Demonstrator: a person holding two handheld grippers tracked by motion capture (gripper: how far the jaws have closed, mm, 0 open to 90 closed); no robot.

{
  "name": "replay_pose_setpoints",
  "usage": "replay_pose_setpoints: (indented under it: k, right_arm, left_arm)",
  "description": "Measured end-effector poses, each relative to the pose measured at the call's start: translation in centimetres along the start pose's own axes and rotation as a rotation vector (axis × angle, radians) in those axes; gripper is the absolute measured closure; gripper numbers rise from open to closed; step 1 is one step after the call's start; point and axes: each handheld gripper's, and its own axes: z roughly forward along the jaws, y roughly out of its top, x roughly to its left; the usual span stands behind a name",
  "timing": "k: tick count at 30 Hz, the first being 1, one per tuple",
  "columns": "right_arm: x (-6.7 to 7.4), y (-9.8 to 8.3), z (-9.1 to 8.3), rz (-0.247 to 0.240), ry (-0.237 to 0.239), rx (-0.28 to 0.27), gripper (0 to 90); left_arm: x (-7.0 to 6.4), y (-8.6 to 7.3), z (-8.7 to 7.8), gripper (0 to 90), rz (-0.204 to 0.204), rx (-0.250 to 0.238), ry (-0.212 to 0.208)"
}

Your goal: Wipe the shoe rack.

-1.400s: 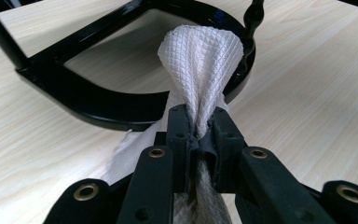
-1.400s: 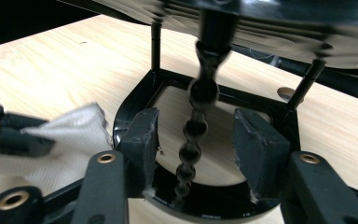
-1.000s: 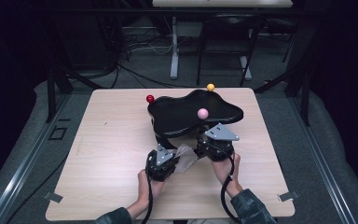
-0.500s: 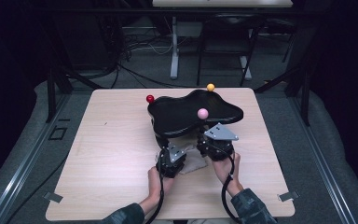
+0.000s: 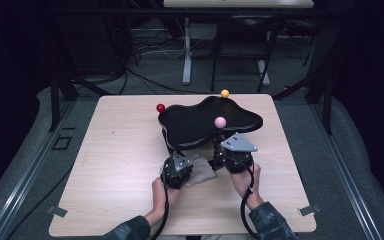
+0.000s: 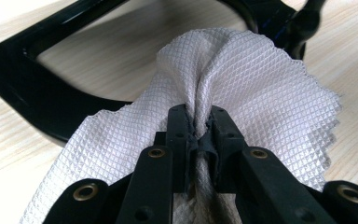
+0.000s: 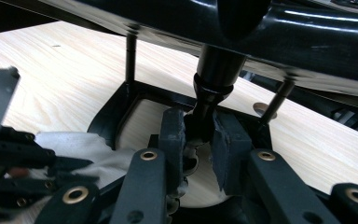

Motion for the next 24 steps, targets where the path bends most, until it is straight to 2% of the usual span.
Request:
replay_pose_setpoints:
  k: [5, 6, 10, 14, 16, 18, 19, 24]
  right_arm:
    - [-0.8, -0.4, -0.6, 0.005, 0.025, 0.000, 75.0]
    - [-1.0, -0.5, -0.7, 0.010, 0.011, -0.003, 75.1]
    - [-1.6, -0.8, -1.0, 0.025, 0.025, -0.009, 75.1]
    - [-1.9, -0.9, -1.2, 0.033, 0.023, -0.007, 75.1]
    - [-2.0, -1.0, -1.3, 0.039, 0.024, -0.009, 75.1]
    - [-2.1, -1.1, -1.3, 0.040, 0.026, -0.009, 75.1]
    - [-2.1, -1.1, -1.3, 0.042, 0.027, -0.011, 75.1]
    - [-2.2, -1.2, -1.3, 0.043, 0.039, -0.019, 75.1]
  left_arm:
    - [0.5, -0.1, -0.2, 80.0, -0.006, -0.005, 0.016]
    - [0.7, -0.1, -0.2, 80.0, -0.007, -0.008, 0.024]
    - [1.2, -0.3, -0.2, 80.0, -0.020, -0.004, 0.034]
    - [2.0, -0.3, -0.3, 80.0, -0.015, 0.003, 0.057]
    - [2.4, -0.3, -0.3, 79.9, -0.032, -0.002, 0.062]
    - [3.0, -0.3, -0.2, 79.8, -0.030, 0.007, 0.069]
    - [3.2, -0.4, -0.1, 79.8, -0.048, 0.005, 0.072]
    - [4.8, -0.3, 0.0, 79.6, -0.082, 0.010, 0.096]
